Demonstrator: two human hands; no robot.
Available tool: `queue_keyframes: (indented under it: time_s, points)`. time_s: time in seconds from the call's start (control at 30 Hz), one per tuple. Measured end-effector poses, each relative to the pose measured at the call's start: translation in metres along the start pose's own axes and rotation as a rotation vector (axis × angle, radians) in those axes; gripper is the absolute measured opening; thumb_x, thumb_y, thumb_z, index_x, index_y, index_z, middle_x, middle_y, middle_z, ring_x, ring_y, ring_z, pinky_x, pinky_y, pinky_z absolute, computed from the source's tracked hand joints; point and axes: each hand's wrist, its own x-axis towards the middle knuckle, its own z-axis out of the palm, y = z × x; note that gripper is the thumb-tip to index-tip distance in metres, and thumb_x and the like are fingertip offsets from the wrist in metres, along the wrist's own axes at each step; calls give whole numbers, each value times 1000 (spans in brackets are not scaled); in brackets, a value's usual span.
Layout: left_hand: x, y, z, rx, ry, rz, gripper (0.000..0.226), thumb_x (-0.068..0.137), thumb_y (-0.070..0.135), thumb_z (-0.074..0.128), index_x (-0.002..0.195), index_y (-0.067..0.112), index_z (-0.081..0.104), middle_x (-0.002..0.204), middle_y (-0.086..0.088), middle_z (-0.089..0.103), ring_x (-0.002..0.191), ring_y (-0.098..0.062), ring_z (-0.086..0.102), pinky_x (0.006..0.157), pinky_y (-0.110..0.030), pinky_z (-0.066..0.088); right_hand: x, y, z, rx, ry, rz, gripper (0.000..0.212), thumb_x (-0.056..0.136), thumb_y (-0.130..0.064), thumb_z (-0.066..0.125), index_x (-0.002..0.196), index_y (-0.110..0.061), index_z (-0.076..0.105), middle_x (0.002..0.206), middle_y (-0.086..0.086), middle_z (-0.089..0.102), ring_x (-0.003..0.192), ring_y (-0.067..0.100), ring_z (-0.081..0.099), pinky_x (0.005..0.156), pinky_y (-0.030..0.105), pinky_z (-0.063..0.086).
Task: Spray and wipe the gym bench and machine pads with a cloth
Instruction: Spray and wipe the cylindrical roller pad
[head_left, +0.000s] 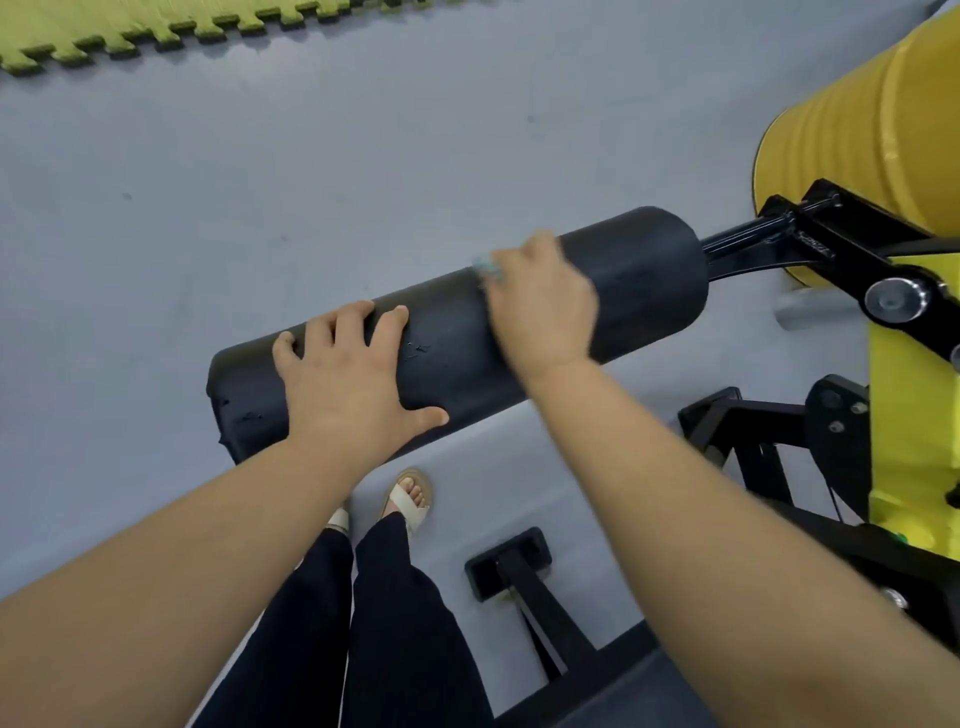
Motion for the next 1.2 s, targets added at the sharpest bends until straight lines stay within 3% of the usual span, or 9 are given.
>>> queue_keyframes:
  time_s: [0.1, 0.17, 0.3, 0.47, 0.63, 0.77, 0.9, 1.03, 1.2]
  points:
    - [-2, 1, 1, 9, 27, -4, 97, 62, 72, 63, 141, 29, 27, 145, -1, 30, 131, -27, 29, 108, -53, 24, -28, -29, 3, 164, -15, -282, 12, 74, -28, 77, 76, -18, 71, 78, 9, 56, 43, 27, 51, 42, 23, 27]
    - [-4, 2, 2, 33, 30, 2, 99, 64, 72, 62, 144, 29, 23, 148, -2, 26, 134, -28, 26, 109, -54, 22, -17, -4, 1, 182, -8, -363, 11, 76, -29, 74, 82, -20, 73, 81, 9, 57, 49, 28, 55, 43, 24, 32]
    - [-12, 6, 5, 102, 16, 10, 100, 71, 73, 55, 148, 29, 10, 153, -4, 14, 140, -28, 15, 113, -55, 15, 32, 96, -16, -33, -3, 91, 33, 95, -43, 46, 118, -28, 63, 121, 7, 50, 100, 30, 57, 75, 35, 40]
    - [-14, 10, 3, 108, -30, 19, 96, 74, 73, 51, 147, 28, 8, 153, -5, 12, 139, -32, 14, 112, -56, 14, 46, 108, -20, -28, 37, 365, 39, 97, -38, 44, 123, -13, 59, 125, 15, 48, 107, 36, 53, 86, 39, 39]
    - [-3, 0, -11, 0, 73, 34, 84, 66, 76, 52, 132, 27, 39, 130, -2, 44, 115, -30, 41, 93, -45, 34, 8, -6, -2, 2, -61, -1, 31, 97, -38, 42, 113, -20, 63, 117, 8, 49, 93, 32, 58, 66, 30, 31]
    - [19, -13, -18, -29, -63, 17, 108, 53, 79, 61, 142, 27, 27, 141, -2, 35, 128, -29, 32, 100, -47, 30, -13, -29, -3, 127, -128, -297, 28, 95, -39, 47, 113, -26, 65, 110, 4, 51, 85, 27, 58, 62, 32, 42]
    - [37, -27, -22, -28, -323, 10, 120, 45, 87, 57, 145, 34, 16, 156, 0, 14, 144, -26, 3, 111, -59, 10, 27, 57, -10, -39, -34, -66, 32, 95, -43, 45, 117, -27, 63, 120, 8, 49, 102, 31, 56, 73, 35, 40]
    - [38, -34, -24, -134, -378, 26, 118, 42, 83, 62, 142, 37, 21, 146, 3, 36, 134, -28, 33, 106, -56, 27, 53, 121, -22, -96, 45, 304, 35, 96, -36, 44, 120, -16, 61, 123, 15, 48, 100, 38, 55, 82, 40, 40]
    - [27, -26, -19, -103, -267, 4, 114, 47, 77, 69, 142, 34, 23, 142, 1, 38, 129, -29, 37, 100, -50, 34, 23, 29, -6, -72, -37, 155, 30, 97, -32, 43, 114, -17, 62, 120, 11, 48, 93, 34, 59, 67, 32, 34]
